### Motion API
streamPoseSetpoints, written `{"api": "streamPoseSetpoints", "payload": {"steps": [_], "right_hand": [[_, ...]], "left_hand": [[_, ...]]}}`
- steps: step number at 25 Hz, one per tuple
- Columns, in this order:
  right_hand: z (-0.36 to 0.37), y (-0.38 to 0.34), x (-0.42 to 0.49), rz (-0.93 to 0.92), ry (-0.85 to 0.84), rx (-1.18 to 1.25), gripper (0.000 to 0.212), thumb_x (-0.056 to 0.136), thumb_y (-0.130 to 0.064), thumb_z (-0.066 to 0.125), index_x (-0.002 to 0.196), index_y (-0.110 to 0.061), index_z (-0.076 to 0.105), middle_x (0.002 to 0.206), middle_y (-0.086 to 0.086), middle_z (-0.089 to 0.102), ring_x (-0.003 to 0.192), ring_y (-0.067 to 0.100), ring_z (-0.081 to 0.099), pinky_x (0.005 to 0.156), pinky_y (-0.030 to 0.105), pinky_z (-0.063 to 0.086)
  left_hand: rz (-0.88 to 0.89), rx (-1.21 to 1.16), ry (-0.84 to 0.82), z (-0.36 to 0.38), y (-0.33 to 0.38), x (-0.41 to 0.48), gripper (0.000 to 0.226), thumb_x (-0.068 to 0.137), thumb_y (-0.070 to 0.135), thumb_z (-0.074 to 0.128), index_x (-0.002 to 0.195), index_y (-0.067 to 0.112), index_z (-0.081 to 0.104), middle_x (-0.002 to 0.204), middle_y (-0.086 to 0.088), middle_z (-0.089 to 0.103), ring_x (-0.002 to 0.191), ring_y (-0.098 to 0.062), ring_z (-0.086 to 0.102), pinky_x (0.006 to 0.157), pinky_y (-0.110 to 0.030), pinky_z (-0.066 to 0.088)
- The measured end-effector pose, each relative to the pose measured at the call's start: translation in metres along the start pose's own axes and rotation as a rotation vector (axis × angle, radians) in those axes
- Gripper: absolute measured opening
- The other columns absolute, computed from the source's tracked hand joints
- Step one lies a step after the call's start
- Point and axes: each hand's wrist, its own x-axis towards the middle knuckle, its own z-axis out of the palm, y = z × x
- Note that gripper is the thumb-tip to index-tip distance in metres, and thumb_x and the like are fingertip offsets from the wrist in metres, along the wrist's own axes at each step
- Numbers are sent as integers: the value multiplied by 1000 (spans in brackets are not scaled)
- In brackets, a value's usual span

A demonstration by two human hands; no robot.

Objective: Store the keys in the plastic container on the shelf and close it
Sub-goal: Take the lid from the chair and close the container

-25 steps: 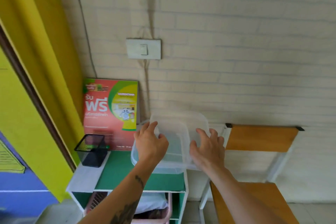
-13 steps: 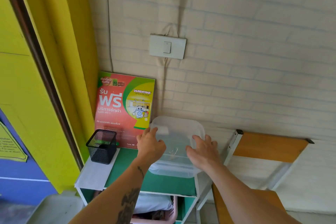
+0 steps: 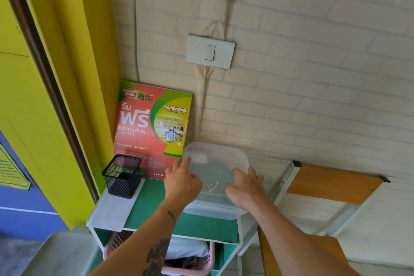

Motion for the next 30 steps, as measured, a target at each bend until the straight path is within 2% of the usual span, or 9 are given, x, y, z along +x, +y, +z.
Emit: {"api": "streamPoseSetpoints", "payload": {"steps": [3,5,8,10,15,24,27,30], "right_hand": [[-6,-1,4,-12,44,-73,61,89,-47,42,147,-32,33,148,9,29,130,34,31,102,50,36],[-9,-2,7,-76,143,-145,57,92,-47,41,145,-28,34,151,11,26,134,34,28,105,49,35],[-7,-5,14,-222,179,-199,61,98,-46,37,153,-24,21,164,16,4,150,36,5,120,50,18],[-5,-5,21,-269,143,-235,64,100,-49,33,156,-25,11,165,16,-10,151,35,-10,123,51,5],[14,14,35,-269,66,-270,73,97,-63,21,155,-30,-10,160,15,-29,148,30,-26,122,51,-4],[23,19,39,-264,88,-249,76,94,-67,19,155,-33,-12,160,9,-30,146,24,-30,121,41,-7],[22,19,38,-259,82,-223,76,94,-67,20,156,-33,-9,161,8,-28,147,23,-29,121,40,-7],[21,18,36,-256,93,-178,76,94,-68,24,156,-36,-5,163,5,-25,148,21,-27,121,40,-4]], "left_hand": [[59,190,56,-2,5,-3,62,84,22,45,145,23,32,154,-8,29,135,-31,29,109,-47,32],[220,299,139,-3,9,-1,58,86,25,45,143,19,35,154,-9,29,135,-30,31,108,-44,33],[478,419,107,-4,11,16,59,89,33,41,144,15,34,157,-10,26,143,-29,24,116,-41,26],[541,529,22,-4,11,29,65,91,40,36,149,11,26,161,-13,17,148,-30,13,121,-42,15],[540,640,-123,5,0,42,73,94,49,24,154,9,9,164,-15,-1,151,-29,-3,123,-44,3],[527,684,-127,13,-6,50,82,85,55,5,154,11,4,164,-14,-5,150,-28,-8,123,-45,2],[520,591,-117,10,-6,48,77,90,55,21,154,14,11,164,-10,1,151,-27,-4,123,-42,3],[538,414,-45,9,-9,47,73,86,51,37,149,15,31,161,-9,20,150,-27,10,123,-41,12]]}}
